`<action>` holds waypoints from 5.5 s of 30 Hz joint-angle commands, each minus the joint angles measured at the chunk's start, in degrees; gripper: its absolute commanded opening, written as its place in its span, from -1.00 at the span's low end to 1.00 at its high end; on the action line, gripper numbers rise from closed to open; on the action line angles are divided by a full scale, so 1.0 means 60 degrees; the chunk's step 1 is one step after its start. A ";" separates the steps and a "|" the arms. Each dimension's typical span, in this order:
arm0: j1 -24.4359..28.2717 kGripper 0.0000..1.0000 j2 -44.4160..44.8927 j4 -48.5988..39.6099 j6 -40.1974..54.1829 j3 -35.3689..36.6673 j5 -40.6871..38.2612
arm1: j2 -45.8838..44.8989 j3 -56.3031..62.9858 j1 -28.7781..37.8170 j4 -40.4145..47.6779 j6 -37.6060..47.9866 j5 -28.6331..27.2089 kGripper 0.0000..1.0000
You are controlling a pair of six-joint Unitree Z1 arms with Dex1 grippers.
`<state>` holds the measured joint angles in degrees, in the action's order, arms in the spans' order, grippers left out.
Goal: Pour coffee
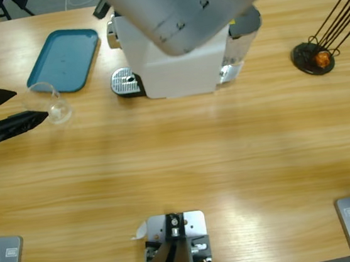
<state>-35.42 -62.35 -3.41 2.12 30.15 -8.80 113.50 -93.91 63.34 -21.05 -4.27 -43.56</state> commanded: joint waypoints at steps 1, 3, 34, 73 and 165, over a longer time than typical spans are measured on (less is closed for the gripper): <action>-0.0043 1.00 -0.0380 0.0129 0.0100 -0.0294 -0.0013 | 0.1509 0.0800 -0.0141 -0.0036 0.0354 0.0463 -1.00; -0.0043 1.00 -0.0374 0.0129 0.0100 -0.0297 -0.0013 | 0.1553 0.0882 -0.0141 -0.0033 0.0542 0.0463 -1.00; -0.0102 1.00 -0.0333 0.0118 0.0100 -0.0326 -0.0101 | 0.1503 0.2834 0.0181 0.1409 0.1582 0.0679 -1.00; -0.0087 1.00 0.0083 0.0056 0.0071 -0.0517 -0.0010 | -0.5036 0.2359 -0.3416 -0.3434 0.0196 0.6858 -1.00; -0.0321 1.00 -0.0553 0.0167 0.0253 -0.0276 -0.0130 | -0.2209 0.0018 -0.4623 -0.3797 -0.0973 0.7631 -0.92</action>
<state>-36.70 -67.36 -3.36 2.12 29.02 -8.87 101.68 -98.39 36.17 -45.65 -9.77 -0.61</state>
